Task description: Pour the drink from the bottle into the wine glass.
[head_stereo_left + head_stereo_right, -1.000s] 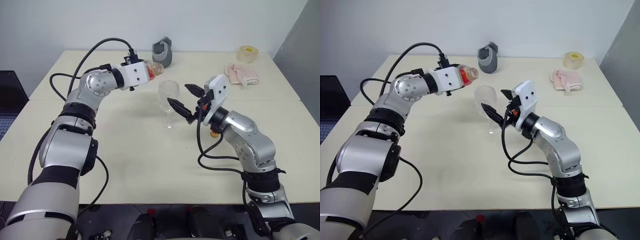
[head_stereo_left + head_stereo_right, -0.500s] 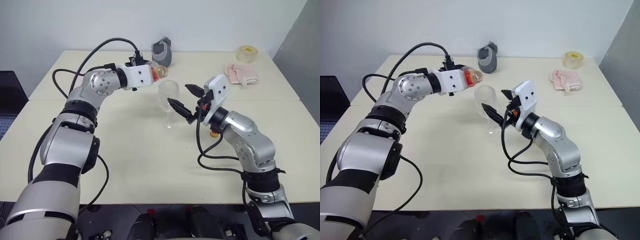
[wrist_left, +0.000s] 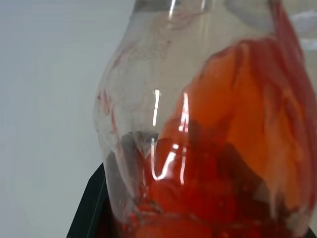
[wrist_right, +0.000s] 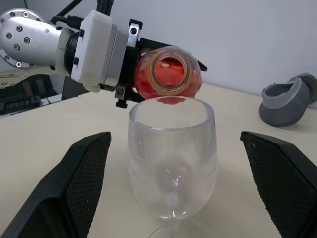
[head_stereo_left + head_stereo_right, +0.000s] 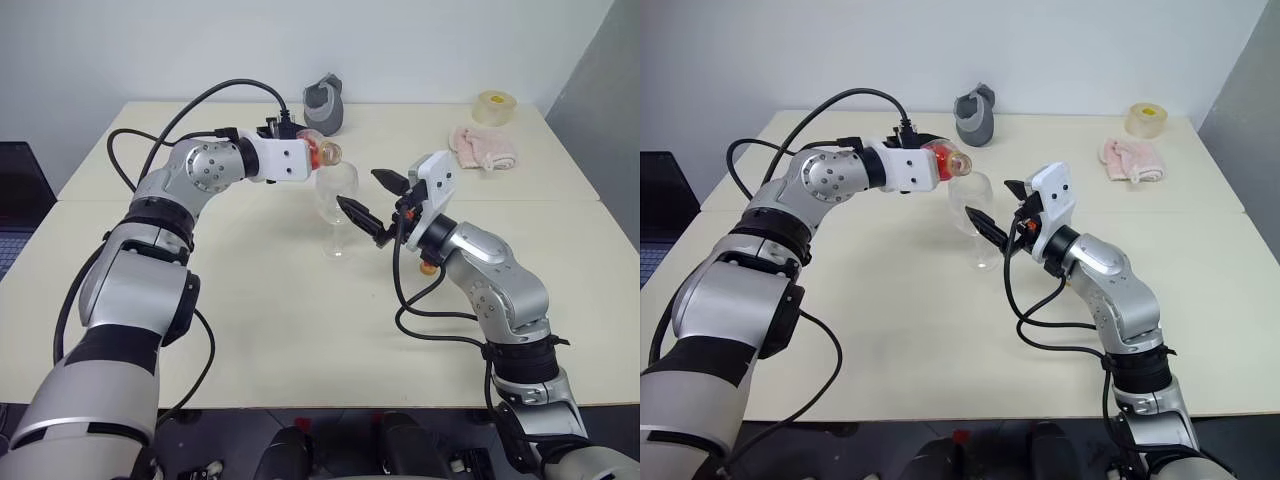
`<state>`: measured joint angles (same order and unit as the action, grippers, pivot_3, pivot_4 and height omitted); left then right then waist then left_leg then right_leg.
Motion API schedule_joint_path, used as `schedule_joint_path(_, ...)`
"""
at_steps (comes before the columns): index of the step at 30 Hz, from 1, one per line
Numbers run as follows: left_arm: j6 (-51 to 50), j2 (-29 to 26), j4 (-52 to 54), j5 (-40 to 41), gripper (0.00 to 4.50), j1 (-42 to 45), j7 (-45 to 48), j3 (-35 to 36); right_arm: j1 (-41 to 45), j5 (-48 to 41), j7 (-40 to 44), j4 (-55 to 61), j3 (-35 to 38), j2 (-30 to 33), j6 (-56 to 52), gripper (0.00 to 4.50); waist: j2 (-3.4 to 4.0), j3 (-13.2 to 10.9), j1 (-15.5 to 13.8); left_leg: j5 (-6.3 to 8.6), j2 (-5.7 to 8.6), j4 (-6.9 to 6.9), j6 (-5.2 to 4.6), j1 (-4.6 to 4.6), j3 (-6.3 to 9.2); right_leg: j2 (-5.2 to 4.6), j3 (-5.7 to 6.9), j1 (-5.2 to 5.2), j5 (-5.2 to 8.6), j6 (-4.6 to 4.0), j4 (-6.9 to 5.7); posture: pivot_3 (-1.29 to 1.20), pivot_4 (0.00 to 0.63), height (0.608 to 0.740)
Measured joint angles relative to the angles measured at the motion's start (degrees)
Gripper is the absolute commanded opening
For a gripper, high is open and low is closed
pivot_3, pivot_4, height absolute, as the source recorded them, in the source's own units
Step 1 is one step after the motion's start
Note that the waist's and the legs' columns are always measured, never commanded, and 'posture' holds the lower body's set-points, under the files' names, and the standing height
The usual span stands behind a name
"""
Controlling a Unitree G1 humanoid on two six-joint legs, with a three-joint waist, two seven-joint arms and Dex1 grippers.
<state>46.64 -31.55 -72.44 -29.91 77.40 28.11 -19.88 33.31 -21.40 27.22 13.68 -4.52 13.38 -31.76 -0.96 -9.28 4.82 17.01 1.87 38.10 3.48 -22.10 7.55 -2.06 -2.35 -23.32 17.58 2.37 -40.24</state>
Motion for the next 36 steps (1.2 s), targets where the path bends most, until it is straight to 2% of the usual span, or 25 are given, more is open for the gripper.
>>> schedule_joint_path(36,3.8,-3.2,-0.1,-9.7,1.81,4.5,-9.8,-6.3,0.0,0.1,0.3,-0.4,-0.1,-0.1,1.1,4.5,0.0,0.0,0.1,-0.01,0.06,0.01,-0.01,0.0,0.0,-0.03,-0.01,-0.06,0.01,0.01,-0.11,0.0,0.15,0.74)
